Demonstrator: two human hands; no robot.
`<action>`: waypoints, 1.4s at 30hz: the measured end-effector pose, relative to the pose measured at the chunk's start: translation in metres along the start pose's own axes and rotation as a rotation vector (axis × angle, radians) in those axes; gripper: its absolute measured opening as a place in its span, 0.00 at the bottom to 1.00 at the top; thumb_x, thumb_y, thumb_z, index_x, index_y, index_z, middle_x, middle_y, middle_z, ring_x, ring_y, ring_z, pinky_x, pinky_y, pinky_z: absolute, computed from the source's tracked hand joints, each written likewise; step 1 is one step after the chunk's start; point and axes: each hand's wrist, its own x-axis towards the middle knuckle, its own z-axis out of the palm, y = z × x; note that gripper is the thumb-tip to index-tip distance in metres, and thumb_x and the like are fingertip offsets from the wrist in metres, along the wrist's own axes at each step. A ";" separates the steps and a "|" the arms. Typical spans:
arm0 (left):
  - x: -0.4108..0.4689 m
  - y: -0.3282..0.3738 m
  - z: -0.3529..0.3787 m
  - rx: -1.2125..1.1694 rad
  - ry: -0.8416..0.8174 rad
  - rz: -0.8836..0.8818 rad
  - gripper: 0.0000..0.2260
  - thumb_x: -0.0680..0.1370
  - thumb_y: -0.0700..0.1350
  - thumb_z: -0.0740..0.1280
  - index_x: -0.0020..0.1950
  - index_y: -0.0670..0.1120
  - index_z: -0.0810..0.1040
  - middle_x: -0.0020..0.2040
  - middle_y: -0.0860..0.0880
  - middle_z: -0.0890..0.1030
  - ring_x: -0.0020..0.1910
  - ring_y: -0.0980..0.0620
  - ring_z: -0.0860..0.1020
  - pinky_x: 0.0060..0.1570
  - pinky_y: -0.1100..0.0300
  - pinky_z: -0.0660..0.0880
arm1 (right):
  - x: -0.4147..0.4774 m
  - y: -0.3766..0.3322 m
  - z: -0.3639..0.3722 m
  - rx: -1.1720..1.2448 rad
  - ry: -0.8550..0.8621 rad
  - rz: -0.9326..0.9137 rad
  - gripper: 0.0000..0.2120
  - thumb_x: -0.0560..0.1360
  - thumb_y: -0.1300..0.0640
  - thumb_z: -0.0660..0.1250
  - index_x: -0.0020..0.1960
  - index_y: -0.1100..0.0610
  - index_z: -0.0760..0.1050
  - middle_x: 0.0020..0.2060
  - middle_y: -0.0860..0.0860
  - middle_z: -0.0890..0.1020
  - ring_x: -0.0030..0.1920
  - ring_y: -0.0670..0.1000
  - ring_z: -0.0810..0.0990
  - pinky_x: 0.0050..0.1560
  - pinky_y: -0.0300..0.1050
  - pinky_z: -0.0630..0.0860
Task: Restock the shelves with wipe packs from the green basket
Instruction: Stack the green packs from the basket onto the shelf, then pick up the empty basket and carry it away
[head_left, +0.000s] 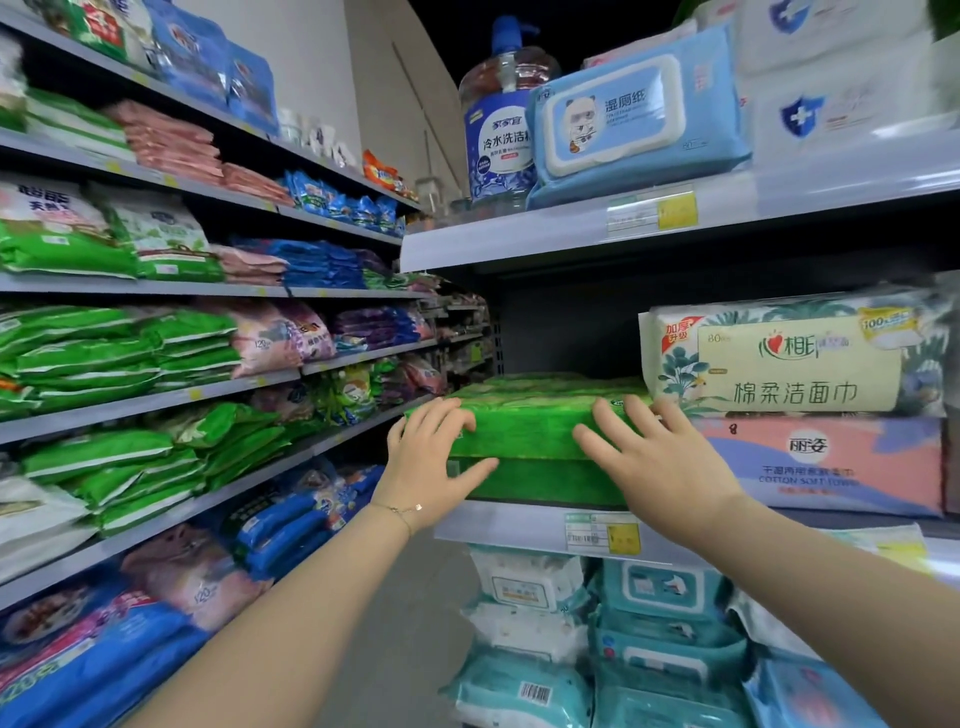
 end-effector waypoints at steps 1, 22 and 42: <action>0.002 -0.001 0.002 -0.030 0.000 0.009 0.19 0.74 0.64 0.58 0.54 0.52 0.72 0.63 0.54 0.72 0.68 0.52 0.65 0.66 0.45 0.62 | 0.000 0.000 0.003 -0.008 0.001 0.008 0.31 0.57 0.66 0.73 0.59 0.60 0.70 0.56 0.63 0.77 0.50 0.66 0.77 0.46 0.59 0.74; -0.004 0.061 0.015 0.248 0.007 0.043 0.12 0.68 0.48 0.68 0.51 0.49 0.74 0.52 0.50 0.75 0.52 0.46 0.73 0.46 0.50 0.70 | -0.008 -0.002 -0.012 0.060 -0.162 0.033 0.23 0.55 0.59 0.75 0.50 0.61 0.79 0.58 0.64 0.78 0.56 0.63 0.78 0.45 0.57 0.76; -0.053 0.295 0.070 -0.300 -0.249 0.541 0.12 0.70 0.51 0.58 0.47 0.46 0.75 0.41 0.49 0.77 0.41 0.46 0.77 0.36 0.53 0.75 | -0.244 0.031 -0.093 0.063 -0.426 0.324 0.11 0.68 0.52 0.58 0.42 0.56 0.74 0.42 0.54 0.76 0.40 0.57 0.73 0.38 0.48 0.61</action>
